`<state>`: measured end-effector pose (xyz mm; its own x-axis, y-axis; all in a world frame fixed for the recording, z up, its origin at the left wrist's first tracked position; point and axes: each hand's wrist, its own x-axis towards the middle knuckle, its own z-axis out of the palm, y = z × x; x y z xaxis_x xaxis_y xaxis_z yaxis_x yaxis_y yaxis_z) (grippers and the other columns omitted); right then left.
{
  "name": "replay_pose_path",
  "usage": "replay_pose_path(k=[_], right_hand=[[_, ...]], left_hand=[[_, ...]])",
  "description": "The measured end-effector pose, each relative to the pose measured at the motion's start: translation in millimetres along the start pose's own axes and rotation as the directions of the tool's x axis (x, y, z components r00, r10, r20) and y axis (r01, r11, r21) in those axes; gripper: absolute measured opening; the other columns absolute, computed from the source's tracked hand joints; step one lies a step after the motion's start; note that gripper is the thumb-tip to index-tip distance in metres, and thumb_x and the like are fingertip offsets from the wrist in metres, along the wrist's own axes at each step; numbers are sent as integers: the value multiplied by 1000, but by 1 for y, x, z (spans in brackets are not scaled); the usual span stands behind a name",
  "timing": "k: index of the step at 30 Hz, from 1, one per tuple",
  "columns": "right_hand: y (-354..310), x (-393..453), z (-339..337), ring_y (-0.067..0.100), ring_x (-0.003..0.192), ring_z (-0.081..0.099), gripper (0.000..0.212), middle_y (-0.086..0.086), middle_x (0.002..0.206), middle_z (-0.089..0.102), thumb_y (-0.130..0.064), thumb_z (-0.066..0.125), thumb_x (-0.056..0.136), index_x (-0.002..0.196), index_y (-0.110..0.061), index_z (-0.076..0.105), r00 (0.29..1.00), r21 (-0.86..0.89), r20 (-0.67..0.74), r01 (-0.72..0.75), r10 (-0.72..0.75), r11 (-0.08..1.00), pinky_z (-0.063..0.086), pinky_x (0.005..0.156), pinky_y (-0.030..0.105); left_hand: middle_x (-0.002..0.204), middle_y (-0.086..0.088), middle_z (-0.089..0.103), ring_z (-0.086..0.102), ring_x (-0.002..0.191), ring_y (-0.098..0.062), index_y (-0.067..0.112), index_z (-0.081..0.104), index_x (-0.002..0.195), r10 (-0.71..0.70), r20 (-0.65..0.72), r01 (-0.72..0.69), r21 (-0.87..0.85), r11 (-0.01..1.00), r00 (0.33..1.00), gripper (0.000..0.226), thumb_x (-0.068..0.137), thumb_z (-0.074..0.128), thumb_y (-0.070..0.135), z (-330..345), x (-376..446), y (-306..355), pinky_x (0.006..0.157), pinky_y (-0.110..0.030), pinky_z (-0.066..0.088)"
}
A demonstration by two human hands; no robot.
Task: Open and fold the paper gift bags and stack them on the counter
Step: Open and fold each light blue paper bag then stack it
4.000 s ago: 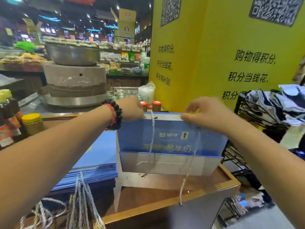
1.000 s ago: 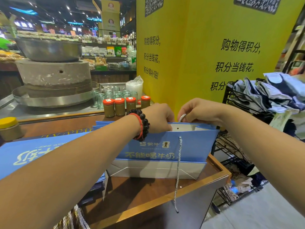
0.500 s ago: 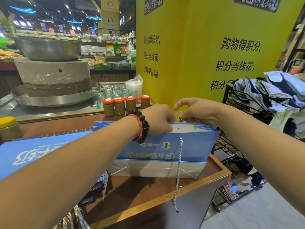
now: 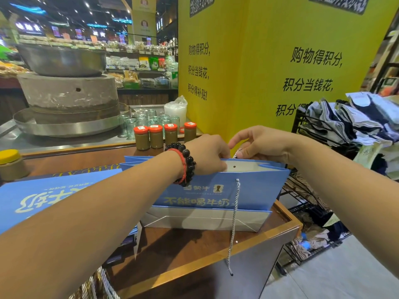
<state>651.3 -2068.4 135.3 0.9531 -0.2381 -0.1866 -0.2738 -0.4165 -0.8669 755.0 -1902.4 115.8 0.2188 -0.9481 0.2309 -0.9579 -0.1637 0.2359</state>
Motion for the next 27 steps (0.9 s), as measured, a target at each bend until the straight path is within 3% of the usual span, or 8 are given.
replay_pose_path(k=[2,5,10,14,18,20,25,27], right_hand=[[1,3,1,21,73,69,38,12,83,73,-4,74,76,110,-13,61,1000,-76,2,-31,31,997,55,58,27],[4,7,1,25,79,68,52,12,85,73,-11,77,65,113,-15,56,997,-106,41,-66,71,992,53,69,36],[7,12,0,19,74,69,37,6,79,73,11,60,88,115,-14,52,995,-152,91,-29,43,988,55,68,34],[4,13,1,14,73,70,34,2,76,74,11,57,90,112,-14,52,988,-230,155,11,25,973,54,71,34],[3,9,3,7,65,69,32,-1,73,74,10,54,92,113,-13,51,978,-236,209,45,5,971,53,57,22],[3,7,4,5,68,69,30,-3,76,75,7,54,93,116,-13,52,975,-232,222,53,0,971,54,58,20],[-6,-2,6,9,80,67,29,-6,90,75,-2,52,97,118,-22,59,976,-237,215,73,-21,969,53,80,34],[-14,-10,10,6,72,63,35,-10,83,73,-1,45,97,118,-26,58,979,-188,202,44,-5,981,49,74,28]], left_hand=[[73,2,60,55,68,-17,13,70,85,-3,6,3,-4,1000,1000,13,87,64,24,0,0,1,56,-24,40],[78,-14,64,59,71,-27,4,70,84,1,40,-2,17,1000,999,24,87,62,27,1,0,2,59,-35,47],[77,-18,63,56,67,-28,2,69,82,-3,58,3,-8,1000,998,25,87,62,26,0,0,2,59,-35,46],[70,-17,56,46,60,-19,0,66,80,-18,65,18,-10,1000,998,27,87,62,25,1,-1,5,55,-30,38],[67,-12,53,44,57,-19,1,66,77,-34,61,35,-17,999,998,26,88,62,25,0,0,5,53,-28,35],[65,-12,49,43,56,-21,-1,65,76,-43,55,44,-17,999,998,28,86,62,25,1,0,5,53,-30,35],[81,-3,66,62,71,-21,15,70,90,-48,24,46,75,996,999,18,84,60,29,1,3,3,64,-37,56],[81,-2,64,62,71,-21,17,69,88,-59,18,56,138,989,998,16,84,59,28,0,4,4,64,-38,57]])
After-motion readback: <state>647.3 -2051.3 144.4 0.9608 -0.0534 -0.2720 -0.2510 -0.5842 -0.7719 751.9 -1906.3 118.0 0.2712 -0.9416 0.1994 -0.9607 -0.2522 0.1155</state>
